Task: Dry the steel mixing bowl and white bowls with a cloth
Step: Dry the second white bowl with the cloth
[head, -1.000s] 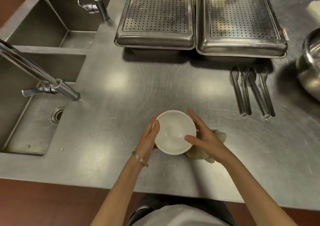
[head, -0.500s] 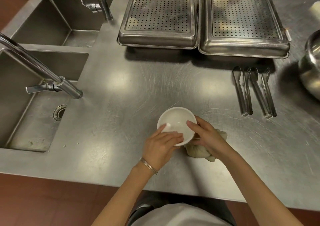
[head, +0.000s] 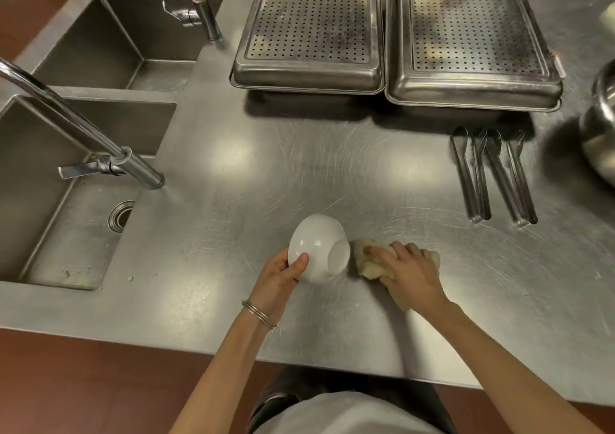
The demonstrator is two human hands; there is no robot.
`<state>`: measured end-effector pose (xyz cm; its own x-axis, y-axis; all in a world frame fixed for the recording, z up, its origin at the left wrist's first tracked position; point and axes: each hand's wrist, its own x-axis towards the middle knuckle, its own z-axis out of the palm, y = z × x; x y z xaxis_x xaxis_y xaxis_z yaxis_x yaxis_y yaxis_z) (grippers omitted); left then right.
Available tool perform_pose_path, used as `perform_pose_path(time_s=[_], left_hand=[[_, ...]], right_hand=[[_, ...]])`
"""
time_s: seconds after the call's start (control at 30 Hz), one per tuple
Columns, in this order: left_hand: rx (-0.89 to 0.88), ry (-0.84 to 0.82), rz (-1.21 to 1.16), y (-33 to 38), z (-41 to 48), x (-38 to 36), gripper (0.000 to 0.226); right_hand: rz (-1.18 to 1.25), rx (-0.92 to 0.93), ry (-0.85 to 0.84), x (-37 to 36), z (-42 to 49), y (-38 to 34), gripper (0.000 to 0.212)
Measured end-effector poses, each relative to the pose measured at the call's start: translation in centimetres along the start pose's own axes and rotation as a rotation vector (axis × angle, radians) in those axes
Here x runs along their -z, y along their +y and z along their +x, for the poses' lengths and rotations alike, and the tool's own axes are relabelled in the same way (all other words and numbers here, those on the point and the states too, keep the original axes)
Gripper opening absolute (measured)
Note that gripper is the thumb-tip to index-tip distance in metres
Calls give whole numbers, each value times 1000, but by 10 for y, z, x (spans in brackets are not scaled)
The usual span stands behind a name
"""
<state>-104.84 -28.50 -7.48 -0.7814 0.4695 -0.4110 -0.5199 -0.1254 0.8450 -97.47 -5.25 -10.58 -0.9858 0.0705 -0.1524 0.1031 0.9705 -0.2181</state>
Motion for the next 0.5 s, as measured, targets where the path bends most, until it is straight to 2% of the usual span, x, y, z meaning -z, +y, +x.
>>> perform_pose_path(time_s=[0.03, 0.17, 0.23, 0.3, 0.4, 0.5], left_hand=[[8, 3, 13, -1, 1, -1, 71], [-10, 42, 108, -3, 2, -7, 47], [-24, 18, 157, -1, 1, -14, 35], [-43, 6, 174, 0, 0, -24, 25], [-55, 7, 159, 0, -5, -35, 13], [-53, -22, 161, -4, -11, -39, 16]], right_hand=[[92, -13, 46, 10, 1, 0, 50], [505, 12, 247, 55, 3, -18, 51], [514, 135, 252, 70, 6, -37, 51], [458, 223, 175, 73, 10, -55, 55], [408, 175, 190, 61, 14, -68, 50], [435, 82, 185, 55, 25, -61, 47]])
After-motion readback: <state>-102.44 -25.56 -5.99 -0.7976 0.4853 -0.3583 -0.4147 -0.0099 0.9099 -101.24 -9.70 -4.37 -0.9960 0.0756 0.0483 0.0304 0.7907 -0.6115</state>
